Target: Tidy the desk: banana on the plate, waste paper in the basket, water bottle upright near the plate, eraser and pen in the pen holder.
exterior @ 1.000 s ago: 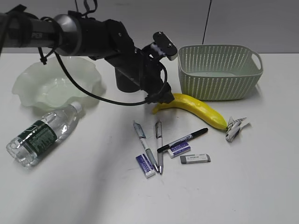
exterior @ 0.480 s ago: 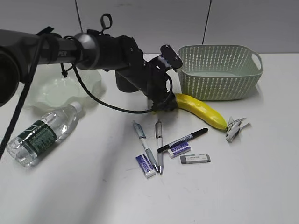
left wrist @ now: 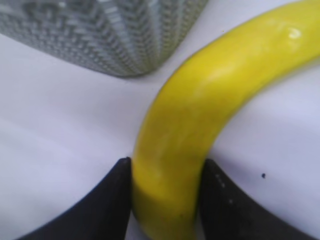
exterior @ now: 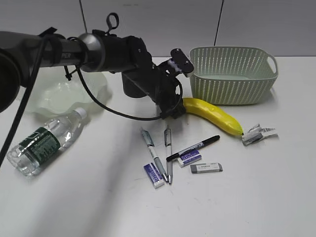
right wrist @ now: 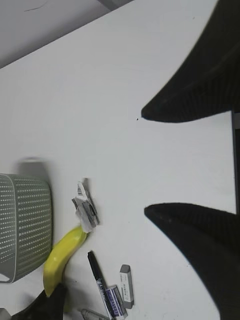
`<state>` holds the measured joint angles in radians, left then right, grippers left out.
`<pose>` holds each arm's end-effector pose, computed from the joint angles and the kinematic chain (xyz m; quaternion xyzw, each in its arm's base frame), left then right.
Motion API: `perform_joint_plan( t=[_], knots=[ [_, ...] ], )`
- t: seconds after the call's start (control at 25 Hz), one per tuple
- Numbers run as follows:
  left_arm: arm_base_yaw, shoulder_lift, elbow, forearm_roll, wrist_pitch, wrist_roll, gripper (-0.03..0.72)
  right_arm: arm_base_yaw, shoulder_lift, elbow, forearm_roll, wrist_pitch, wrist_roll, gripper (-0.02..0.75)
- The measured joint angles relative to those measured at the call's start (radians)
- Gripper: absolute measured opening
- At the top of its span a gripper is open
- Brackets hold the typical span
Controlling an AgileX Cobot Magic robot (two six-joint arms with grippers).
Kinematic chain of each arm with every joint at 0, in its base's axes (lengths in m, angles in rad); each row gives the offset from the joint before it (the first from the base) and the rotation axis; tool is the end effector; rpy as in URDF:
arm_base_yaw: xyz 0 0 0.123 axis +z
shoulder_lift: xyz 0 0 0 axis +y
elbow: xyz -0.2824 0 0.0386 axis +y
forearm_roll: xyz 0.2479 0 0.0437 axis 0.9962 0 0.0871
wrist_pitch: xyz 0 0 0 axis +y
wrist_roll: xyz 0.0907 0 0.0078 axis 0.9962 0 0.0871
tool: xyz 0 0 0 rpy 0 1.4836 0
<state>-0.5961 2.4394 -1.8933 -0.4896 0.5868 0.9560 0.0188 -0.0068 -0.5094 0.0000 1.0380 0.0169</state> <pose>0.4196 -0.3134 0.1110 0.5421 0.7808 -0.1340 0.2803 -0.0061 -0.0001 0.2816 -0.0008 0.8429 0.0096 0.5379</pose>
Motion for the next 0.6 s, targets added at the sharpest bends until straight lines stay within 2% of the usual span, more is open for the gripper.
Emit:
perform_joint_plan(
  t=[0.16, 0.36, 0.6],
  knots=[
    [0.000, -0.056, 0.000, 0.039, 0.068, 0.000, 0.307, 0.000, 0.000, 0.000, 0.000, 0.000, 0.000, 0.419],
    [-0.001, -0.166, 0.000, 0.063, 0.236, -0.001, 0.307, 0.000, 0.000, 0.000, 0.000, 0.000, 0.000, 0.419],
    [0.012, -0.366, 0.000, 0.090, 0.361, -0.067, 0.307, 0.000, 0.000, 0.000, 0.000, 0.000, 0.000, 0.419]
  ],
)
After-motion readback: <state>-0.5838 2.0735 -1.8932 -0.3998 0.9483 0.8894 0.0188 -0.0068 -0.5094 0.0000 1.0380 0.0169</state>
